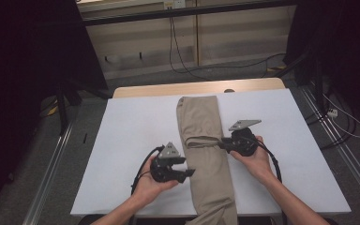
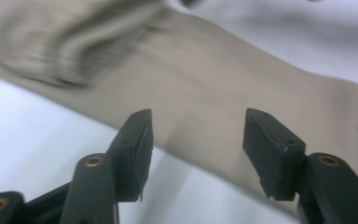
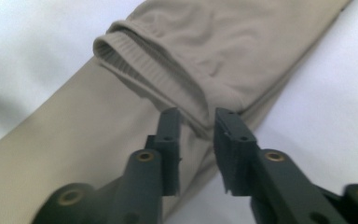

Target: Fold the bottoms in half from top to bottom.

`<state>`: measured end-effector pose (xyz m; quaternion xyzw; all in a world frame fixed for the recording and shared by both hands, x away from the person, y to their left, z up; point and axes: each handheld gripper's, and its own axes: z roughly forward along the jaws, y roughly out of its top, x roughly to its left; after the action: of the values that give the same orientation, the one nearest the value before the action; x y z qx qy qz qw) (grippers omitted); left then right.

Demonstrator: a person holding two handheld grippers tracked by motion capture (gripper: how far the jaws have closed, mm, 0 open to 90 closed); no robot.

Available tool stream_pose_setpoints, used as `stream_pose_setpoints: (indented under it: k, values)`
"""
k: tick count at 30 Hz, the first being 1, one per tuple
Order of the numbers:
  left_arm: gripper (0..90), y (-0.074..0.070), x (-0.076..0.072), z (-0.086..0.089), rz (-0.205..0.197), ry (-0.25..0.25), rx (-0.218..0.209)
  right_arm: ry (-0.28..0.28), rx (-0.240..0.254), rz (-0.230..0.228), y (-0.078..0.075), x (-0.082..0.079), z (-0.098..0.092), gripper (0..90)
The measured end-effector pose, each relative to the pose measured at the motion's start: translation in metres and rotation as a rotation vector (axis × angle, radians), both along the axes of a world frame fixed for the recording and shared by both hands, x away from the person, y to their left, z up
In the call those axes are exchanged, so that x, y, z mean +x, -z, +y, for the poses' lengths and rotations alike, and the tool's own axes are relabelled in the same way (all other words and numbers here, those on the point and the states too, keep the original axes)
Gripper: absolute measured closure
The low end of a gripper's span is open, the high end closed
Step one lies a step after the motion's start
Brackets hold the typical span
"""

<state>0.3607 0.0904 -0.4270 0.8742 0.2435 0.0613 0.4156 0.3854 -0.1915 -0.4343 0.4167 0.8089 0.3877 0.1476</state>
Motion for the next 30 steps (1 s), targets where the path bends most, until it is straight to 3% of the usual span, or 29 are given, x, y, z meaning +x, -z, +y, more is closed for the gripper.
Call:
stream_pose_setpoints:
  k: [4,5,8,10,11,13,14,16,17,19,22,25,27,30]
  values:
    - [35.6,0.004,0.033,-0.009,-0.032,-0.047,0.018,0.000,-0.014,-0.014,-0.002,0.012,0.005,62.7]
    - [35.5,0.005,0.040,-0.010,-0.031,-0.062,-0.002,0.010,-0.030,-0.023,-0.003,0.017,0.007,60.9]
    - [32.0,0.007,0.056,-0.011,-0.054,-0.091,-0.013,0.017,-0.021,-0.035,-0.003,0.027,0.011,59.5]
    - [31.3,0.007,0.062,-0.011,-0.077,-0.116,-0.014,0.007,-0.042,-0.031,-0.001,0.033,0.014,63.1]
    - [30.0,0.007,0.065,-0.011,-0.069,-0.109,-0.004,0.018,-0.050,-0.037,0.000,0.035,0.015,69.0]
    - [30.0,0.006,0.071,-0.012,-0.091,-0.120,0.008,0.024,-0.052,-0.033,0.002,0.039,0.014,81.1]
    - [29.7,0.007,0.073,-0.011,-0.101,-0.132,-0.015,0.030,-0.054,-0.033,0.003,0.041,0.013,85.1]
    - [30.1,0.005,0.078,-0.012,-0.132,-0.151,-0.001,0.028,-0.055,-0.024,0.006,0.042,0.011,87.1]
    - [29.4,0.005,0.081,-0.014,-0.113,-0.145,-0.015,0.030,-0.051,-0.019,0.007,0.042,0.010,87.8]
    - [30.0,0.006,0.084,-0.016,-0.122,-0.137,-0.001,0.027,-0.052,-0.021,0.007,0.041,0.009,88.0]
    - [34.0,0.012,0.087,-0.022,-0.119,-0.111,0.025,0.023,-0.056,-0.023,0.006,0.040,0.010,88.0]
    - [41.8,0.016,0.089,-0.022,-0.118,-0.129,0.061,0.019,-0.054,-0.022,0.007,0.041,0.010,87.9]
    - [44.9,0.019,0.092,-0.020,-0.112,-0.127,0.056,0.017,-0.049,-0.017,0.007,0.041,0.009,87.8]
    - [57.5,0.020,0.094,-0.018,-0.086,-0.109,0.020,0.006,-0.051,-0.016,0.007,0.040,0.010,87.8]
